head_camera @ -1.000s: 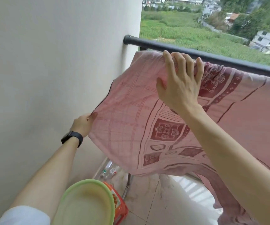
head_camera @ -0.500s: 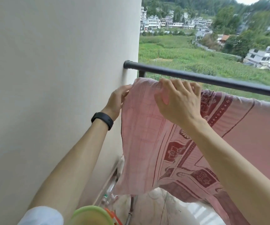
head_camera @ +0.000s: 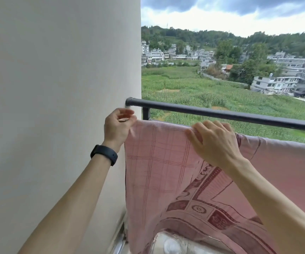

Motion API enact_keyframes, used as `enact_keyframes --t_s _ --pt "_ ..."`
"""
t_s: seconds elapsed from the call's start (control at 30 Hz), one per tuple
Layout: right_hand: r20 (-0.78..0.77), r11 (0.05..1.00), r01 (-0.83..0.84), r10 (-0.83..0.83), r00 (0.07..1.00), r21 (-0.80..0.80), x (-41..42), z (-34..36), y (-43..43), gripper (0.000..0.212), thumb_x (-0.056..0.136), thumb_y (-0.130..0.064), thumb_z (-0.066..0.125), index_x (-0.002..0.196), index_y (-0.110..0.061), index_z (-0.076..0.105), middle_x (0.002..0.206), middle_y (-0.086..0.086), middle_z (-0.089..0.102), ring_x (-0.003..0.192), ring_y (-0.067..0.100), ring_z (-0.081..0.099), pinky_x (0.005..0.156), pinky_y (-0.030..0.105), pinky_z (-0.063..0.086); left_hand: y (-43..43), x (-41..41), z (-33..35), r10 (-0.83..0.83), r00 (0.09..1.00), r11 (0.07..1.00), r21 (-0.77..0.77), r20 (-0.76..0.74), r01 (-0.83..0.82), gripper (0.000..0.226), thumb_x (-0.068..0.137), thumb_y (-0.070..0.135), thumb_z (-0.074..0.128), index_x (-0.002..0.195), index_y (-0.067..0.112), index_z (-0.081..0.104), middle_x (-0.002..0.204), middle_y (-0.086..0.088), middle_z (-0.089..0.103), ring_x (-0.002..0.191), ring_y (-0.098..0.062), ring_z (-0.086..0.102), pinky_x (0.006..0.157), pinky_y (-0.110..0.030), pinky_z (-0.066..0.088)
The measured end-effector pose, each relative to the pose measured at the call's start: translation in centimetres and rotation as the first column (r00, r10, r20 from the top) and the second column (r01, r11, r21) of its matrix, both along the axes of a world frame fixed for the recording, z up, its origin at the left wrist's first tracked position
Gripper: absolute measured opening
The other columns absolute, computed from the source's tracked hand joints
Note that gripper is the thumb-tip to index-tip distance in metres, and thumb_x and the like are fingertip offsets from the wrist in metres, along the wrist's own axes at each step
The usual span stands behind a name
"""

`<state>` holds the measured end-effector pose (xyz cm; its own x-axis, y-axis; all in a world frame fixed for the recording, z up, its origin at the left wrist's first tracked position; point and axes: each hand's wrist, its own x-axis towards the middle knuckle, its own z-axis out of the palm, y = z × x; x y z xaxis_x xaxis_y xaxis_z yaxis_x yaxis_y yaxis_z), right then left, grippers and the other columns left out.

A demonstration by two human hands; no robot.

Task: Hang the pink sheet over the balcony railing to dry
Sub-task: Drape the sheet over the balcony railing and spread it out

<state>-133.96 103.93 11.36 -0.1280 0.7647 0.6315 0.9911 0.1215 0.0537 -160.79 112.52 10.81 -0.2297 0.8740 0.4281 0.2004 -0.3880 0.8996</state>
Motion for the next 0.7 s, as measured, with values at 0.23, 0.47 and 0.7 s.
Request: enact_keyframes --t_s 0.23,0.47,0.7 --pt "-0.149 0.971 0.161 -0.135 0.98 0.178 5.0 -0.3 -3.2 0.044 0.098 -0.055 0.04 0.115 -0.024 0.067 0.114 0.0 0.07 0.111 0.024 0.056 0.098 0.042 0.033 -3.7 7.8 -0.3 0.468 0.645 0.858 0.484 -0.604 -0.169 0.027 0.092 0.045 0.051 0.105 0.029 0.068 0.12 0.003 0.064 0.123 -0.023 0.048 0.102 -0.046 0.032" --pt "-0.169 0.89 0.426 -0.4 0.901 0.161 15.9 -3.3 -7.7 0.053 0.105 -0.054 0.02 0.097 -0.022 0.061 0.094 0.004 0.066 0.093 0.029 0.056 0.095 0.044 0.031 -3.3 11.3 -3.3 0.467 0.561 0.844 0.533 -0.684 -0.053 0.039 0.1 0.046 0.038 0.091 0.019 0.065 0.087 -0.005 0.066 0.089 -0.027 0.055 0.088 -0.041 0.036" --pt "-0.213 0.884 0.397 -0.35 0.912 0.246 22.6 -3.9 -10.1 0.048 0.1 -0.056 0.035 0.127 -0.025 0.059 0.138 0.006 0.051 0.134 0.027 0.041 0.11 0.049 0.018 -4.2 13.9 -3.1 0.514 0.573 0.831 0.535 -0.638 -0.15 0.032 0.096 0.03 0.038 0.092 0.016 0.067 0.096 -0.007 0.066 0.091 -0.029 0.054 0.098 -0.048 0.034"
